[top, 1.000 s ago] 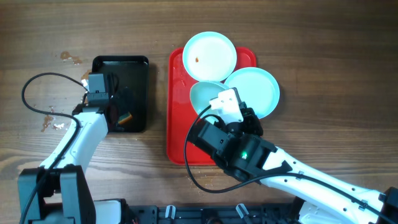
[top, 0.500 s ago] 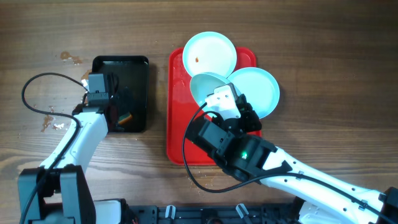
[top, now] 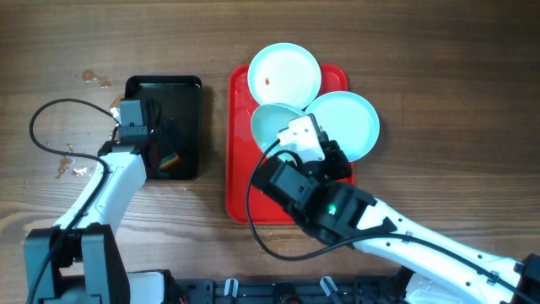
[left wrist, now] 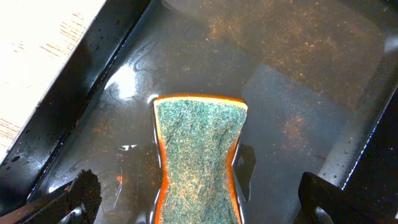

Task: Clean dirty plates on tray and stack at the side
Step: 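Grasp the right plate rim with the right gripper and lift it, then carry the plate right and set it on the table beside the tray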

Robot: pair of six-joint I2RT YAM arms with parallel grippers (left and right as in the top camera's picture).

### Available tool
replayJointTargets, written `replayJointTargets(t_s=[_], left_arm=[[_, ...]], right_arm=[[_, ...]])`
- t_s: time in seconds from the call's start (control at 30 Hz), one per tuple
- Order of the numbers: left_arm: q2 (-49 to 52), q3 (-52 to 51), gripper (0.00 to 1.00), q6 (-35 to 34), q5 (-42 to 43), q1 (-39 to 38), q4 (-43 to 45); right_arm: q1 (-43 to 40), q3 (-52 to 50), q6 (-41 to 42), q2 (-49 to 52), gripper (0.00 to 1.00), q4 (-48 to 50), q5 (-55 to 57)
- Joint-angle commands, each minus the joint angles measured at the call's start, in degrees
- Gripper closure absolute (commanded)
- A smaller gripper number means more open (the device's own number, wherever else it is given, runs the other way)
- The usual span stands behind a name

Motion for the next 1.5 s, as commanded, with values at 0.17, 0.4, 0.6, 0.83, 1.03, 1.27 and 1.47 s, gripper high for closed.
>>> replayJointTargets(t_s=[0.17, 0.4, 0.6, 0.83, 1.03, 1.27, 1.47], left_arm=[[0.33, -0.52, 0.0, 0.28, 0.28, 0.35, 0.13], [0.33, -0.52, 0.0, 0.28, 0.31, 0.35, 0.13], [0.33, -0.52, 0.0, 0.28, 0.28, 0.35, 0.13], [0.33, -0.52, 0.0, 0.28, 0.31, 0.35, 0.13], [0.33, -0.52, 0.0, 0.28, 0.28, 0.35, 0.13], [0.33, -0.52, 0.0, 0.28, 0.28, 0.35, 0.13], [0.33, -0.52, 0.0, 0.28, 0.28, 0.35, 0.13]], right_arm=[[-18.82, 1.05, 4.28, -1.14, 0.95, -1.27, -27.34], [-14.56, 1.2, -2.62, -4.85, 0.96, -1.33, -22.34], [-20.59, 1.36, 10.73, -5.38, 0.96, -2.45, -32.59], [-68.08, 1.36, 8.7, -4.96, 0.96, -1.84, -72.7], [-89.09, 0.76, 12.02, 3.58, 0.96, -0.55, -68.7], [-90.88, 0.76, 10.21, 15.72, 0.91, 0.74, -67.67], [-88.43, 0.76, -4.59, 12.33, 0.53, 2.58, -85.07]])
